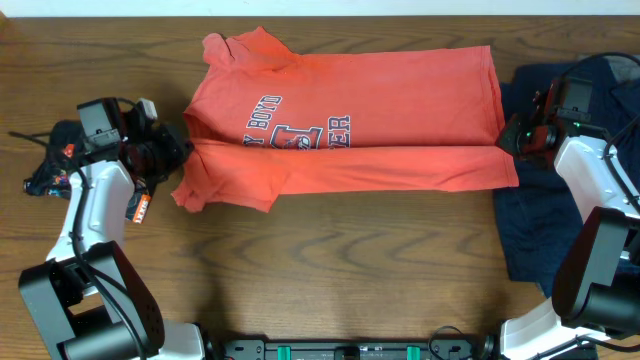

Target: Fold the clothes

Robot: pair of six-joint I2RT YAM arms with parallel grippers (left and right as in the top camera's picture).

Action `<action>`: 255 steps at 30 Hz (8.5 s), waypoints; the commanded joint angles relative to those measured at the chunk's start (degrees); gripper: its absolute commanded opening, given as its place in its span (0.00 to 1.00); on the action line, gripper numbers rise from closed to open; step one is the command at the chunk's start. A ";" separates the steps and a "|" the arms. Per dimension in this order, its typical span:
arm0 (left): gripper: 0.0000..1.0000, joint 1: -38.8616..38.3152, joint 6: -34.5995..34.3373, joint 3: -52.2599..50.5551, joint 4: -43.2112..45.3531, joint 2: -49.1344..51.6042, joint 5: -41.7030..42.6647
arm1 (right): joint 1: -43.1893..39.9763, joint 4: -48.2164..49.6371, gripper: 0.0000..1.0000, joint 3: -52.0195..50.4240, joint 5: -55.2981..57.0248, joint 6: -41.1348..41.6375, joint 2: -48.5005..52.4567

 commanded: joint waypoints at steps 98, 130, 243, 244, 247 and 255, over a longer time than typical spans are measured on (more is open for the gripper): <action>0.59 -30.16 11.56 4.37 -8.94 4.68 -29.35 | 1.99 -7.04 0.42 -3.80 9.49 -2.47 0.44; 0.68 -12.85 6.38 1.97 -13.25 7.37 -35.12 | 1.99 -9.22 0.42 -3.80 9.46 -2.47 0.44; 0.73 -17.16 1.86 -1.95 -20.59 11.78 -24.57 | 10.32 -15.45 0.01 -15.78 19.80 5.29 -2.99; 0.73 -17.16 1.11 -2.97 -20.55 11.78 -24.57 | 9.88 -16.37 0.01 -15.78 19.76 5.31 -2.99; 0.73 -17.14 -0.33 -5.35 -20.41 11.78 -25.00 | 9.11 -18.12 0.01 -15.78 19.76 5.75 -2.99; 0.73 -17.11 -0.68 -7.91 -19.61 11.32 -27.54 | 8.61 -21.94 0.01 -15.78 19.76 6.36 -2.99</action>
